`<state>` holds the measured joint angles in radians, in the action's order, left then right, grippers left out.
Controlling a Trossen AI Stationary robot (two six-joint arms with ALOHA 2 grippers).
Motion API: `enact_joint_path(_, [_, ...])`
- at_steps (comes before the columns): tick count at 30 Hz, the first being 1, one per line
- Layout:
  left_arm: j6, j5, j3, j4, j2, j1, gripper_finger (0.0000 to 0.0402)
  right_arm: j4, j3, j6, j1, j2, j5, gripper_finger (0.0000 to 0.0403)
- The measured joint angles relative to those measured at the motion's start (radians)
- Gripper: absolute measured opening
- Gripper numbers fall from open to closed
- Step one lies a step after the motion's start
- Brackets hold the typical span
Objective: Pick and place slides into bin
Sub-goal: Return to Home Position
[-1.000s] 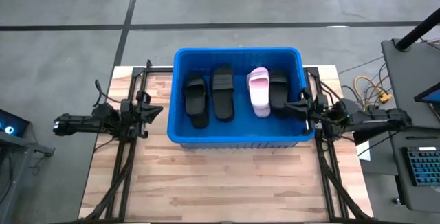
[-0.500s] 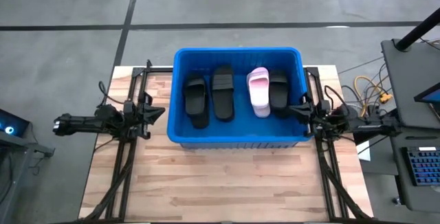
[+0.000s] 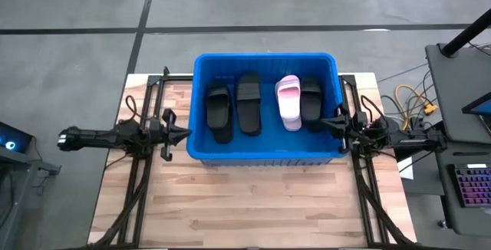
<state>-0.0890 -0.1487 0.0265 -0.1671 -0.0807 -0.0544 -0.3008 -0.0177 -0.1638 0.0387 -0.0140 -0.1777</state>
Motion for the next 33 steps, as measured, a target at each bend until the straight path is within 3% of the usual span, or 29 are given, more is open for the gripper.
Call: enact_joint_path(33, [0.018,0.030,-0.018,-0.008,0.042,0.000,0.0000,-0.005,-0.017,0.010,0.000,-0.003,0.001,0.0013])
